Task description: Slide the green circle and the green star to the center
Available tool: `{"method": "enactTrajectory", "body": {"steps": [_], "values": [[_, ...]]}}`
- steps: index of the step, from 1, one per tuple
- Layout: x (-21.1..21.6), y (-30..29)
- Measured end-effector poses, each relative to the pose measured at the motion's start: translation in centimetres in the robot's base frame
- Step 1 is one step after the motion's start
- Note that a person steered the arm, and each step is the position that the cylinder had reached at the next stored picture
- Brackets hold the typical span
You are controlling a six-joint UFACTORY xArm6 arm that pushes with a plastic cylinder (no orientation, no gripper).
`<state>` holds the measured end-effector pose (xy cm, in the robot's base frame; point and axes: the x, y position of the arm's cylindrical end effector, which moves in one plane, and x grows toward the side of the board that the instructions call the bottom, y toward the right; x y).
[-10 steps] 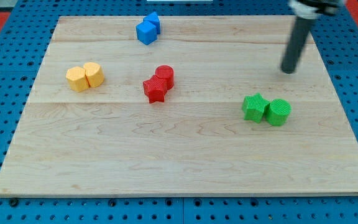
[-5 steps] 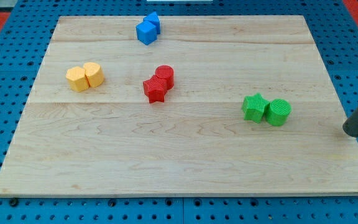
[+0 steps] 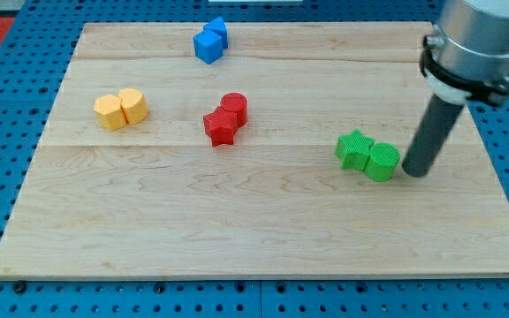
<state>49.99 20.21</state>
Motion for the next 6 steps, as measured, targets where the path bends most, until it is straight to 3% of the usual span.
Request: {"method": "enactTrajectory", "body": {"steps": [1,2,6], "values": [[-1.5,-3.1],[-5.8,-7.4],[-3.9,-10.9]]}}
